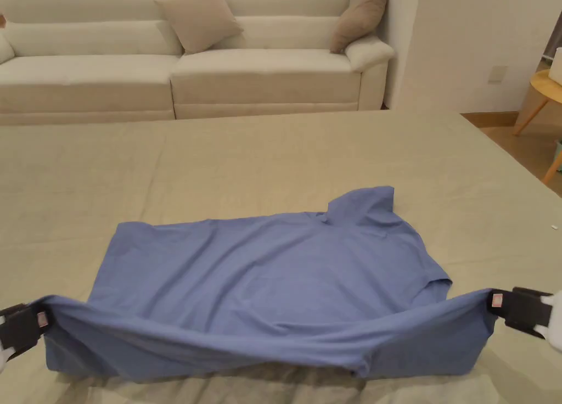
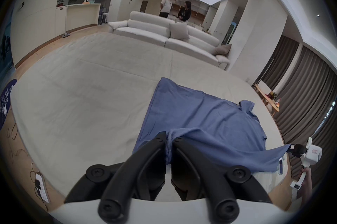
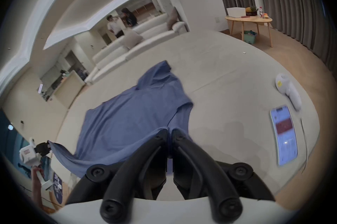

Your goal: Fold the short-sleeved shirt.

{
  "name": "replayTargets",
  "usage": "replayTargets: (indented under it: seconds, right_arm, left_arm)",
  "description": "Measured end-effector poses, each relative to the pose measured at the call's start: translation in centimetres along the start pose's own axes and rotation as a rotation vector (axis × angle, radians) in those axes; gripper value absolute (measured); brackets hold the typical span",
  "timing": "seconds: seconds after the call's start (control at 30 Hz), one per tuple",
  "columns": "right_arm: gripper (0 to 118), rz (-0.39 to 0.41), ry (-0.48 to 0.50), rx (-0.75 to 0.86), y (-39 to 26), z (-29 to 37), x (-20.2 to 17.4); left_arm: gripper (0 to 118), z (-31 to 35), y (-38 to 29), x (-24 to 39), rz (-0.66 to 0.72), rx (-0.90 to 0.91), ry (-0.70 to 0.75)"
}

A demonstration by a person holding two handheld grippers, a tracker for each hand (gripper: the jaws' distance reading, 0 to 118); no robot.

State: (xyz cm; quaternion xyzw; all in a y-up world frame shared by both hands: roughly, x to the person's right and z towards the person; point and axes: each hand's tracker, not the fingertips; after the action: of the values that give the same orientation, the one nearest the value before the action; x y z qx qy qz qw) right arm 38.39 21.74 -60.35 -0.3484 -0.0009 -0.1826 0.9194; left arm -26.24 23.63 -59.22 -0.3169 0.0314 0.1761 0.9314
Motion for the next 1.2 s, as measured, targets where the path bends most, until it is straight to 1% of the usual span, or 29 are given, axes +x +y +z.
replayTargets:
  seconds: [0.03, 0.07, 0.1, 0.13, 0.17, 0.23, 0.3, 0.33, 0.4, 0.43, 0.53, 0.6, 0.63, 0.67, 0.7, 0.73, 0.77, 0.8, 0.83, 0.87, 0.9, 0.93, 1.0, 1.03, 1.07, 1.1, 1.13, 1.17, 1.2]
  right_arm:
    - [6, 0.027, -0.007, -0.028, 1.4, -2.3, 0.0]
    - [6, 0.017, -0.026, -0.039, 2.4, -4.2, 0.0]
    - [6, 0.030, -0.064, -0.081, 3.4, -6.2, -0.1]
    - [6, -0.012, -0.081, -0.116, 4.3, -8.3, 0.0]
    - [6, -0.029, -0.068, -0.134, 4.9, -9.9, 0.1]
    - [6, -0.004, -0.132, -0.153, 5.8, -12.8, -0.5]
    - [6, 0.004, -0.118, -0.141, 6.1, -14.9, -1.1]
    - [6, 0.038, -0.147, -0.143, 6.1, -16.1, -1.5]
    - [6, 0.053, -0.203, -0.189, 5.7, -18.1, -1.9]
    - [6, 0.075, -0.221, -0.194, 5.3, -18.8, -2.1]
    - [6, 0.149, -0.255, -0.212, 4.0, -19.9, -2.7]
    - [6, 0.199, -0.251, -0.210, 3.3, -20.2, -2.6]
    - [9, 0.221, -0.243, -0.192, 3.5, -21.1, -1.5]
    - [37, 0.234, -0.233, -0.171, 3.4, -20.6, -1.3]
    - [77, 0.237, -0.243, -0.154, 3.4, -19.9, -1.3]
    - [111, 0.218, -0.240, -0.138, 3.6, -18.8, -1.3]
    - [116, 0.222, -0.195, -0.112, 3.8, -17.1, -1.2]
    - [113, 0.233, -0.171, 0.000, 3.8, -14.3, -1.3]
    - [113, 0.236, -0.124, 0.099, 4.0, -11.6, -1.8]
    - [113, 0.241, -0.079, 0.136, 4.1, -9.1, -2.0]
    - [114, 0.243, -0.048, 0.175, 3.8, -5.5, -3.8]
    - [115, 0.247, -0.036, 0.255, 3.2, -2.4, -4.5]
    - [118, 0.266, -0.016, 0.316, 2.0, 2.6, -5.7]
    - [117, 0.260, 0.003, 0.328, 1.6, 3.5, -5.1]
    - [113, 0.255, 0.019, 0.340, 0.9, 5.1, -5.2]
    - [105, 0.247, 0.022, 0.334, 0.1, 6.6, -5.4]
    - [84, 0.238, 0.027, 0.326, -0.5, 7.9, -5.6]
    - [71, 0.237, 0.035, 0.326, -0.9, 8.8, -5.6]
    - [59, 0.241, 0.023, 0.347, -1.7, 9.8, -5.8]
  left_arm:
    - [2, -2.5, 0.9, 0.2, -0.019, -0.042, 0.029]
    - [2, -4.6, 1.6, 0.3, -0.017, -0.055, 0.035]
    - [2, -6.9, 2.3, 0.4, -0.030, -0.086, 0.043]
    - [2, -9.0, 2.8, 0.3, -0.009, -0.095, 0.057]
    - [2, -10.7, 3.3, 0.2, -0.003, -0.122, 0.059]
    - [2, -13.7, 4.2, 0.1, 0.015, -0.128, 0.070]
    - [2, -15.5, 4.7, 0.4, -0.009, -0.148, 0.108]
    - [2, -16.6, 4.8, 0.4, -0.036, -0.165, 0.114]
    - [2, -18.1, 4.5, 0.6, -0.082, -0.202, 0.128]
    - [2, -18.7, 4.2, 0.8, -0.115, -0.216, 0.154]
    - [2, -19.3, 3.3, 0.7, -0.107, -0.212, 0.151]
    - [2, -19.5, 2.9, 0.3, -0.109, -0.227, 0.145]
    - [4, -19.7, 2.6, 0.0, -0.112, -0.236, 0.141]
    - [21, -19.6, 2.4, -0.4, -0.102, -0.246, 0.136]
    - [50, -19.1, 2.5, -0.7, -0.094, -0.249, 0.139]
    - [84, -18.1, 2.5, -1.0, -0.087, -0.241, 0.146]
    - [110, -16.6, 2.6, -1.2, -0.057, -0.187, 0.148]
    - [111, -14.8, 2.9, -1.5, -0.032, -0.137, 0.102]
    - [111, -12.5, 3.3, -1.6, -0.006, -0.056, 0.030]
    - [111, -10.2, 3.4, -1.4, 0.001, -0.004, -0.008]
    - [111, -7.4, 3.3, -1.0, -0.018, 0.062, -0.021]
    - [111, -4.6, 3.1, -0.6, -0.068, 0.114, -0.012]
    - [109, -0.2, 2.2, 0.4, -0.159, 0.175, 0.069]
    - [106, 2.0, 1.6, 0.8, -0.206, 0.168, 0.086]
    - [84, 3.4, 1.0, 0.8, -0.225, 0.164, 0.063]
    - [54, 4.6, 0.4, 0.7, -0.237, 0.187, 0.030]
    - [17, 5.8, -0.3, 0.6, -0.235, 0.194, 0.015]
    - [5, 6.5, -0.7, 0.5, -0.228, 0.187, 0.023]
    - [0, 6.8, -1.1, 0.4, -0.202, 0.155, 0.009]
